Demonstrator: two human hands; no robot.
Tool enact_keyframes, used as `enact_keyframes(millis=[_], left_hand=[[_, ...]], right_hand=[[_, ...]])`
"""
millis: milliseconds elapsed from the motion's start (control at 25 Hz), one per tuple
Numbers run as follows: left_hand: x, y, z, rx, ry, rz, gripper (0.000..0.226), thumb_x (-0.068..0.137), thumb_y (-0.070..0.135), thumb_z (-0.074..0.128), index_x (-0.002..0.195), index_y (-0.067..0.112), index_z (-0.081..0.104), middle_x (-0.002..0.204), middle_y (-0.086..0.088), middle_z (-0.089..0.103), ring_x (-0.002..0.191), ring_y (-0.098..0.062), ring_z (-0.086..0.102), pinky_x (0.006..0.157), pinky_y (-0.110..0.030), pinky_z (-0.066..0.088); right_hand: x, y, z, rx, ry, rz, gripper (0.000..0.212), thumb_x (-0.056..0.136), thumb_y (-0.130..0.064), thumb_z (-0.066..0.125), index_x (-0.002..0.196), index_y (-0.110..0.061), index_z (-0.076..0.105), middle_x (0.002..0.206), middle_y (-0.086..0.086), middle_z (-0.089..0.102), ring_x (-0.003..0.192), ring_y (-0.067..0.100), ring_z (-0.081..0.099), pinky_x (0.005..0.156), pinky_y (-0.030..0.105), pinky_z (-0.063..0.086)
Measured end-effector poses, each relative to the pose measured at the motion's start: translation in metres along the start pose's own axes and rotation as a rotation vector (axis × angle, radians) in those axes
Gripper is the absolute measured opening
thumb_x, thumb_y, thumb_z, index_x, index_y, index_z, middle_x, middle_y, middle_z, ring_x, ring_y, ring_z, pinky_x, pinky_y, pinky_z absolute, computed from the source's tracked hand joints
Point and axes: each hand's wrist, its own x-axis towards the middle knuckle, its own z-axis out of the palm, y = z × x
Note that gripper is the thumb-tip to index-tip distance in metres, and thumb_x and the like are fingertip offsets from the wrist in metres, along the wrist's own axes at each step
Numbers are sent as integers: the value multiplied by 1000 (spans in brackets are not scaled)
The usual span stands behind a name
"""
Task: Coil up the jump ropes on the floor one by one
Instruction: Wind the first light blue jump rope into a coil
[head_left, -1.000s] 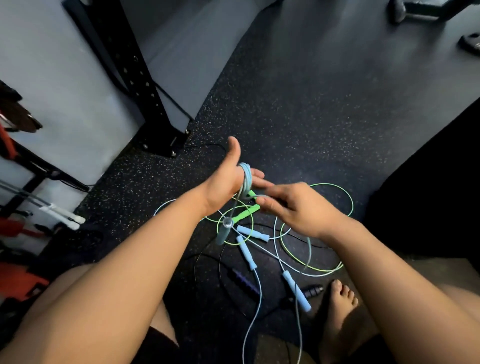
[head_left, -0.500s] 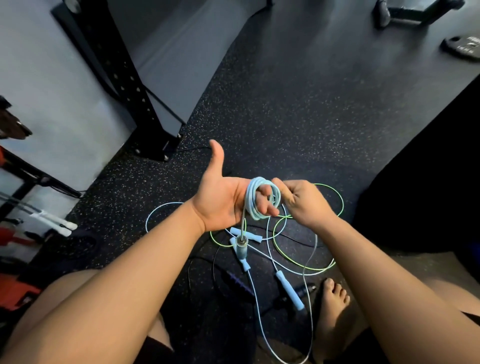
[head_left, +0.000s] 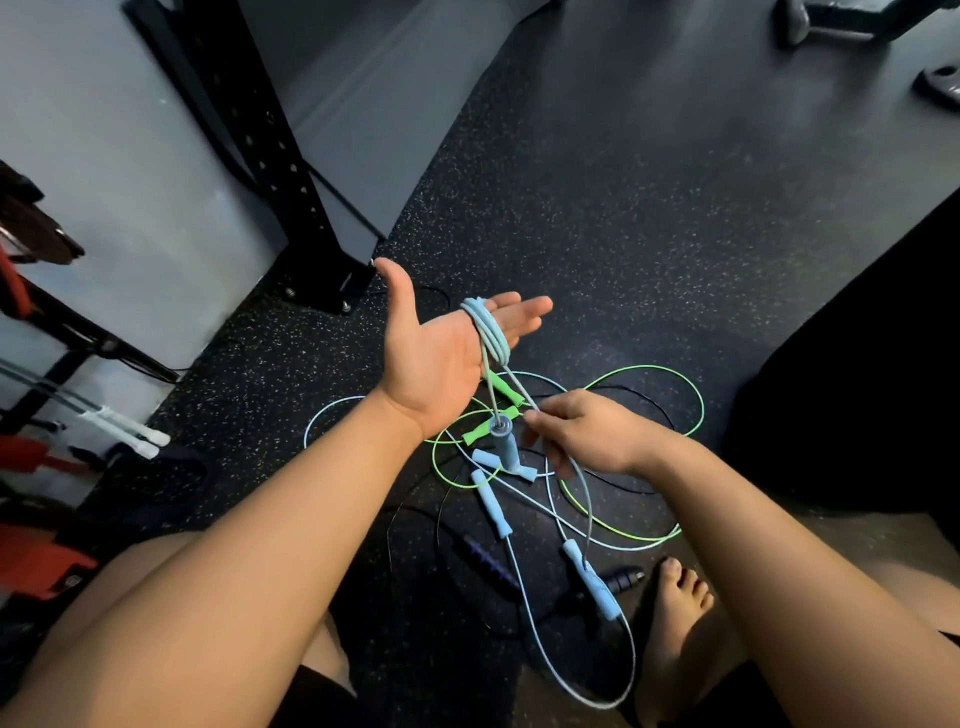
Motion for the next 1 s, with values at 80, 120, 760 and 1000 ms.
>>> enact_keyframes(millis=[80,120,760,1000], left_hand=[[2,2,-8,114,13,21,132,68,89,-20,119,15,77,150,-14,55,145,-24,44,128,-47,9],[4,2,-13,156,23,23,132,68,88,-20,121,14,76,152,-13,52,145,-22,44,128,-47,8],[-8,-24,-11,628,-378,-463,130,66,82,-26,93,10,80,93,-17,74,97,-13,70,88,-22,44],[-11,-6,-5,256,-337,-412,116,52,96,-16,69,9,59,43,-3,49,63,-28,62,82,-36,50]], right_hand=[[-2,-4,0,-6,-122,9,33,105,-29,46,94,-9,69,60,0,65,51,14,63,67,29,50],[-4,-7,0,0,-165,4,31,105,-29,47,93,-12,70,60,2,65,53,16,63,70,35,51],[-8,-19,-31,-202,292,-359,45,91,-58,61,71,-18,60,53,-8,49,50,7,40,52,31,35],[-3,-6,-28,-106,420,-346,63,90,-73,42,73,-13,52,67,13,56,60,15,45,61,43,47]])
